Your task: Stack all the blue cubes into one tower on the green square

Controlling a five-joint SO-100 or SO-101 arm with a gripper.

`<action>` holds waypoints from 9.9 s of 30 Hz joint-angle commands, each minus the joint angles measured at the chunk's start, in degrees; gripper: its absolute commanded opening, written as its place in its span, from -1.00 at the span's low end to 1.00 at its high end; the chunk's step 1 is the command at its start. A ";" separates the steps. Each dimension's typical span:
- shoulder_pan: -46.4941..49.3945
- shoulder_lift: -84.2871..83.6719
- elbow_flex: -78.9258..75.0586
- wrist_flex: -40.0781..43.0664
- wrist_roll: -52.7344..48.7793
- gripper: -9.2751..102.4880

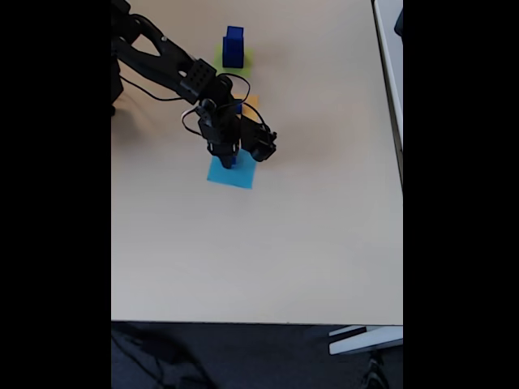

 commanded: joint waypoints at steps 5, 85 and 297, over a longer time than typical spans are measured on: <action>-3.16 5.01 -0.35 -0.70 1.76 -0.42; -25.93 16.35 16.35 -7.65 23.91 -0.67; -32.78 19.78 -19.69 5.36 27.25 -0.30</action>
